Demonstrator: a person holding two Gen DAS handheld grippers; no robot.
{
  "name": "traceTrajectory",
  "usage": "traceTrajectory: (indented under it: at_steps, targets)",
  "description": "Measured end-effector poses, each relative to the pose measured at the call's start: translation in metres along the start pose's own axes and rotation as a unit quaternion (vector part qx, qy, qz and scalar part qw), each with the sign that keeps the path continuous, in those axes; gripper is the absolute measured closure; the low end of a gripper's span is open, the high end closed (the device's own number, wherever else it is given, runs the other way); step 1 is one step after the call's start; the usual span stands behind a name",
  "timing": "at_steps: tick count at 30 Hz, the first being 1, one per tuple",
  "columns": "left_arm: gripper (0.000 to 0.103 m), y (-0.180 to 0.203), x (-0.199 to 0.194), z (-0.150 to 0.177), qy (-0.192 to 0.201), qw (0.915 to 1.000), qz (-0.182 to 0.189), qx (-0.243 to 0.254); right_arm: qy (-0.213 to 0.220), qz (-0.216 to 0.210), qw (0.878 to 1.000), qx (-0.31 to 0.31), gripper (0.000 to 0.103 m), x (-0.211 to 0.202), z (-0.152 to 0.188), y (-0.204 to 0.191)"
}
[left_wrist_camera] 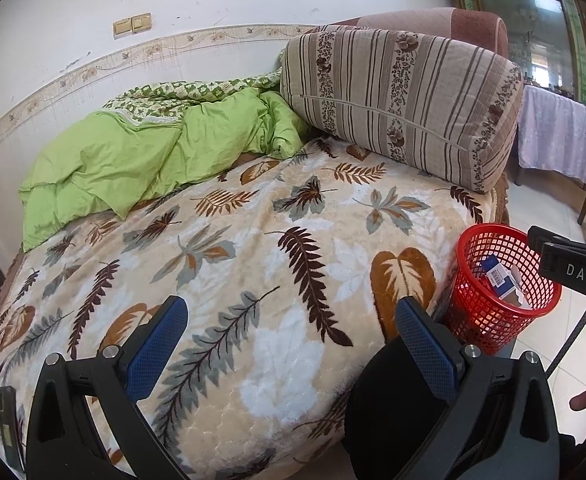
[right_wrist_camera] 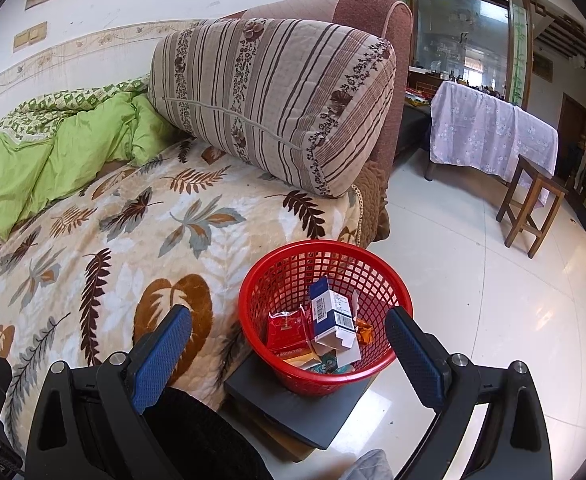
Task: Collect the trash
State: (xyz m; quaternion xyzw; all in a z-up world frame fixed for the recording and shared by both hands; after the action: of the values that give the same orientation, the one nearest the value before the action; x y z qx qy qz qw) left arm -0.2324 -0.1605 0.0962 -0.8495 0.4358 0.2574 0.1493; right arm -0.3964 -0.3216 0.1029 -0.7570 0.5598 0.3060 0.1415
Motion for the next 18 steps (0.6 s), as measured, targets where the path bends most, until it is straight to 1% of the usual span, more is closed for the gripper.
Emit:
traceTrajectory:
  at_steps: [18]
  targets:
    - [0.000, -0.0002, 0.0021, 0.0050, -0.004, 1.0000, 0.002, 0.000, -0.005, 0.000, 1.000, -0.002, 0.005, 0.0024, 0.0021, -0.0010]
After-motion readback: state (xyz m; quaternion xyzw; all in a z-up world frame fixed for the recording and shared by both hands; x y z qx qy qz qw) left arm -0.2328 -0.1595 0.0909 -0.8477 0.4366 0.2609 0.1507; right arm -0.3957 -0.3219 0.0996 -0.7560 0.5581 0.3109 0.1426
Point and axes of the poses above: each gripper's, at about its wrist camera, not at the fingertips, and x roughly the way its jaws point, y to its right, z to its underside, the point moved 5 cm from there along x, roughly the way its jaws point, and after that the axes turned 8 degrees about z, right-handed, at the moved point
